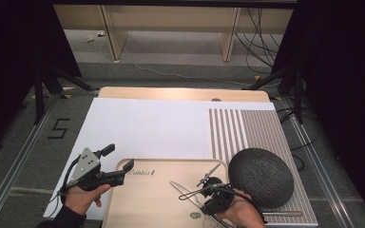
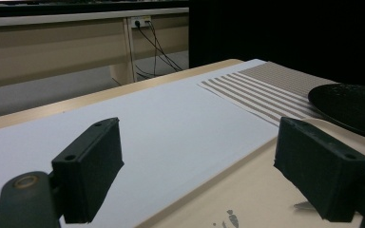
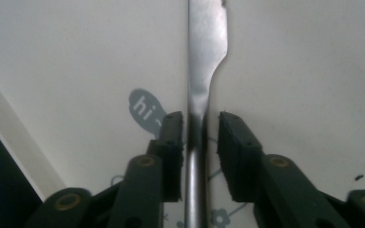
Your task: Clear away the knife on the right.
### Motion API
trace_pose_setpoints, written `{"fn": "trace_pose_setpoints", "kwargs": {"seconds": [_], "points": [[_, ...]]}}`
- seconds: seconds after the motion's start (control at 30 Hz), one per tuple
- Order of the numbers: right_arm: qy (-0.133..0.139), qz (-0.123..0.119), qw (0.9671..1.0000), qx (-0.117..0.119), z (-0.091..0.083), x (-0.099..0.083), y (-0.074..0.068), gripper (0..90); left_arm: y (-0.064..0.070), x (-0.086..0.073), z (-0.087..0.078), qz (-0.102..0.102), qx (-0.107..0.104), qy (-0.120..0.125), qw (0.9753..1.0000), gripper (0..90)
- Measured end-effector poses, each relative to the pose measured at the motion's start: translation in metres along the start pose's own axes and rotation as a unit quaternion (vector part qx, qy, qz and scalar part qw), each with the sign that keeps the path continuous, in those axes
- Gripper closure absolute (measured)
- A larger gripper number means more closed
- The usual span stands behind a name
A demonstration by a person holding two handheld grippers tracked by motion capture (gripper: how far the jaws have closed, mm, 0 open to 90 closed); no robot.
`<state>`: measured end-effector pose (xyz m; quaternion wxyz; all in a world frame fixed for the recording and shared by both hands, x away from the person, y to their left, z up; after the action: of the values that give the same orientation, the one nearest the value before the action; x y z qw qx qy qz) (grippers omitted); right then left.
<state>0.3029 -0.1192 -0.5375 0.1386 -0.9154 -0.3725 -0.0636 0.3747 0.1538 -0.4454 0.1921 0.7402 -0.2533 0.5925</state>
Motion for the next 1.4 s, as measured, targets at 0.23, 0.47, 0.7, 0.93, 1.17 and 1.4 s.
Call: {"fn": "trace_pose_setpoints", "kwargs": {"seconds": [0.23, 0.47, 0.7, 0.93, 1.17, 1.4], "points": [[0.071, -0.035, 0.9963, 0.035, -0.007, 0.018, -0.016, 65.0, 0.0, 0.0, 0.0, 0.001, 0.0, 0.0, 1.0, 15.8], [0.065, -0.075, 0.995, 0.01, 0.003, 0.027, -0.024, 80.2, 0.0, 0.0, 0.0, 0.001, 0.001, -0.001, 1.0, 15.7], [0.046, -0.092, 0.9946, -0.008, 0.01, 0.029, -0.024, 90.0, -0.001, 0.0, 0.0, 0.001, 0.001, -0.001, 1.0, 15.8], [0.032, -0.103, 0.9939, -0.02, 0.015, 0.028, -0.022, 90.0, 0.0, -0.001, 0.0, 0.002, 0.0, -0.002, 1.0, 15.8], [0.025, -0.107, 0.9933, -0.037, 0.017, 0.029, -0.019, 90.0, -0.001, -0.001, 0.0, 0.001, 0.003, -0.002, 1.0, 15.8], [0.027, -0.098, 0.9936, -0.05, 0.015, 0.032, -0.012, 90.0, -0.001, -0.001, 0.0, 0.001, 0.003, -0.003, 1.0, 15.8]]}}
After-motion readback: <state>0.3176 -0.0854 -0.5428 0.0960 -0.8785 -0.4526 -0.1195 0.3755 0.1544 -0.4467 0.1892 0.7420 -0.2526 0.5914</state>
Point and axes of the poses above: each handheld gripper's, and its own axes: z roughly forward along the jaws, x roughly out of its top, y roughly to its right, the point moved 9 cm from there along z, roughly forward along the jaws, and after that the axes turned 4 degrees about z, right-handed, at the moved point
